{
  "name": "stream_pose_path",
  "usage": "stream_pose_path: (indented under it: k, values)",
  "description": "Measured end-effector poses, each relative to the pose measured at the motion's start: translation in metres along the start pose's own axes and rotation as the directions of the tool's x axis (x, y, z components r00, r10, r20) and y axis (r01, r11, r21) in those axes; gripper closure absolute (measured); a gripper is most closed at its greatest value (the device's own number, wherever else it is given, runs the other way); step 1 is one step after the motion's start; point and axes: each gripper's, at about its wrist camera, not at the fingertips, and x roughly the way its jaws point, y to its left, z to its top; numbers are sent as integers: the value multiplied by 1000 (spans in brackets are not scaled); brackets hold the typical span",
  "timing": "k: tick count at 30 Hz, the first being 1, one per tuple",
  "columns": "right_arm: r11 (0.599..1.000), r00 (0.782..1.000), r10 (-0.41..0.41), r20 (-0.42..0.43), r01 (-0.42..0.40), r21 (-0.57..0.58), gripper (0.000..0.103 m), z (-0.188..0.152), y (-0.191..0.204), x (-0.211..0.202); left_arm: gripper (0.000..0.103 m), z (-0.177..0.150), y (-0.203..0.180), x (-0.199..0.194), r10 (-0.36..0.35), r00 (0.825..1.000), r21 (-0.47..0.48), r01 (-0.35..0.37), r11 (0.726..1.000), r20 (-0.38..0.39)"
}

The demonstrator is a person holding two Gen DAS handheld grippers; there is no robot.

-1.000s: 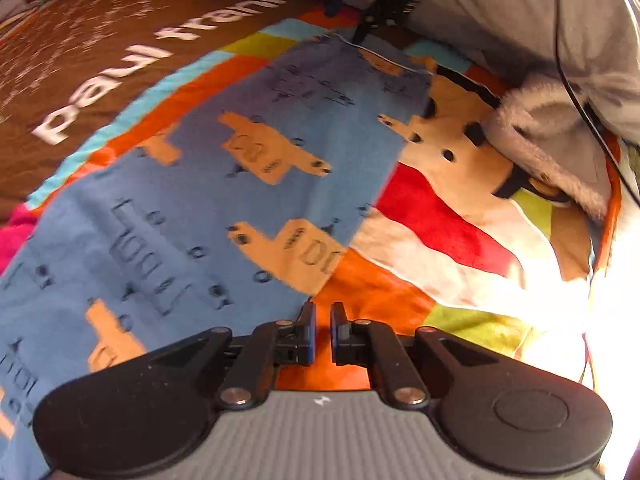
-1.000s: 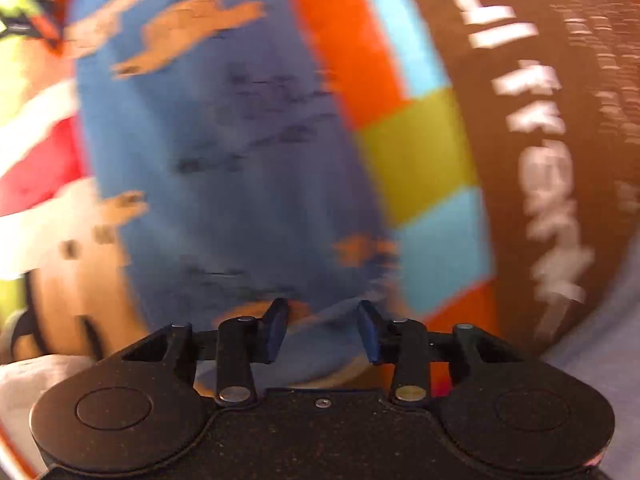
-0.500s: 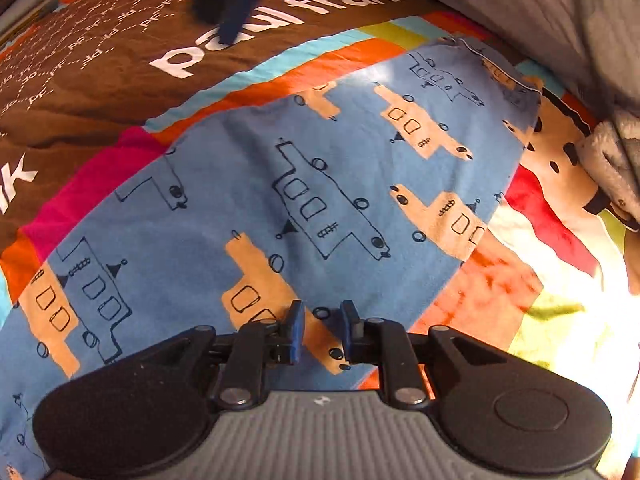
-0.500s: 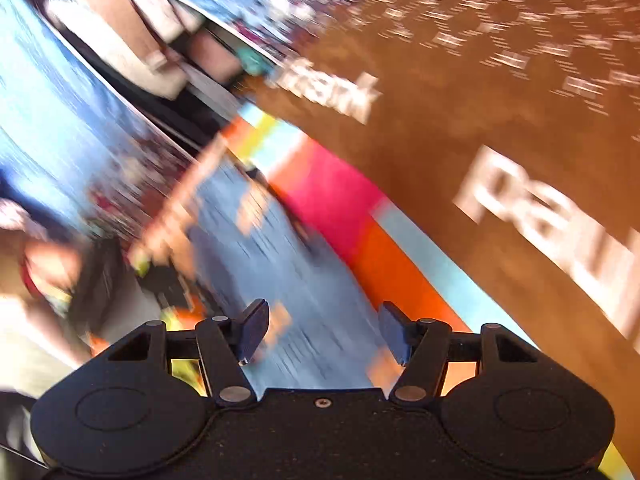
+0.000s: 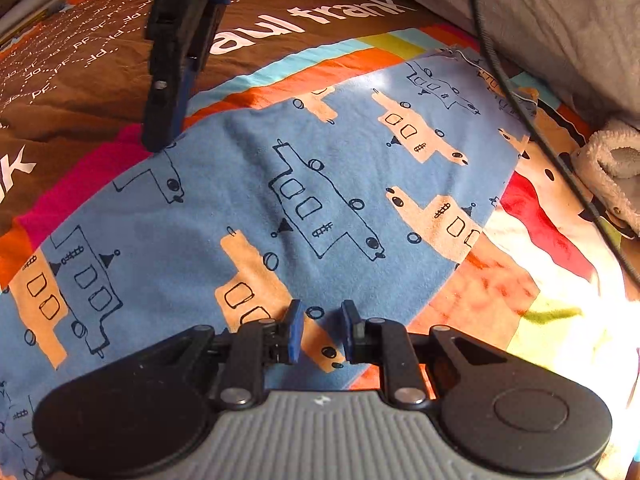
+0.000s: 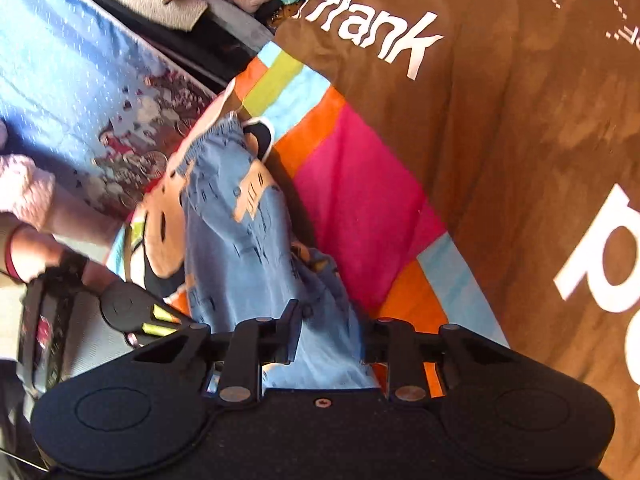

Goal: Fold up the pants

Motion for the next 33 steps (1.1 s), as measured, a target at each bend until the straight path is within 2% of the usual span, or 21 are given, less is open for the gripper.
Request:
stream_pose_path:
  k: [3, 5, 8, 15, 16, 17, 19, 21, 23, 25, 28, 30, 31, 32, 33]
  values:
    - [999, 1000, 8, 25, -9, 49, 74, 8, -8, 1, 82, 0, 1, -1, -5, 1000, -2, 5, 1000, 3]
    - [999, 1000, -20, -7, 20, 48, 75, 10, -10, 5, 82, 0, 2, -2, -9, 1000, -5, 9, 1000, 5]
    - [1000, 998, -21, -65, 22, 16, 80, 3, -5, 6, 82, -1, 4, -2, -14, 1000, -6, 14, 1000, 9]
    - [1000, 996, 6, -85, -6, -7, 80, -7, 6, 4, 82, -4, 6, -2, -17, 1000, -8, 17, 1000, 16]
    - [1000, 997, 2, -83, -3, -15, 81, -7, 6, 5, 82, -4, 6, -2, -17, 1000, -7, 17, 1000, 17]
    - [1000, 997, -6, -79, 4, -29, 89, -6, 7, 5, 82, -4, 6, -2, -17, 1000, -7, 17, 1000, 16]
    - [997, 997, -39, -60, 35, -74, 99, -5, 12, 7, 81, -4, 6, -2, -17, 1000, -7, 17, 1000, 16]
    - [991, 997, -74, -27, 71, -114, 100, -4, 16, 3, 80, -4, 6, -2, -16, 1000, -6, 16, 1000, 16]
    - [988, 994, -109, 29, 111, -105, 101, -2, 11, -8, 80, -4, 5, -2, -15, 1000, -5, 15, 1000, 17]
    - [988, 990, -127, 60, 131, -76, 101, -4, 3, -19, 79, -4, 5, -2, -15, 1000, -7, 15, 1000, 18]
    - [990, 991, -129, 46, 132, -50, 101, -13, -1, -17, 79, -4, 5, -1, -13, 1000, -6, 13, 1000, 18]
    - [986, 986, -162, 46, 163, -24, 100, -14, -3, -12, 79, -4, 5, -1, -12, 1000, -6, 12, 1000, 18]
    - [988, 987, -154, 50, 154, -4, 95, -13, -4, -11, 79, -4, 5, -1, -12, 1000, -6, 12, 1000, 17]
    - [988, 986, -153, 67, 152, 15, 84, -11, -4, -12, 79, -4, 5, -1, -12, 1000, -5, 12, 1000, 17]
    - [988, 984, -156, 91, 154, 25, 81, -8, -3, -13, 79, -4, 5, -2, -13, 1000, -4, 13, 1000, 17]
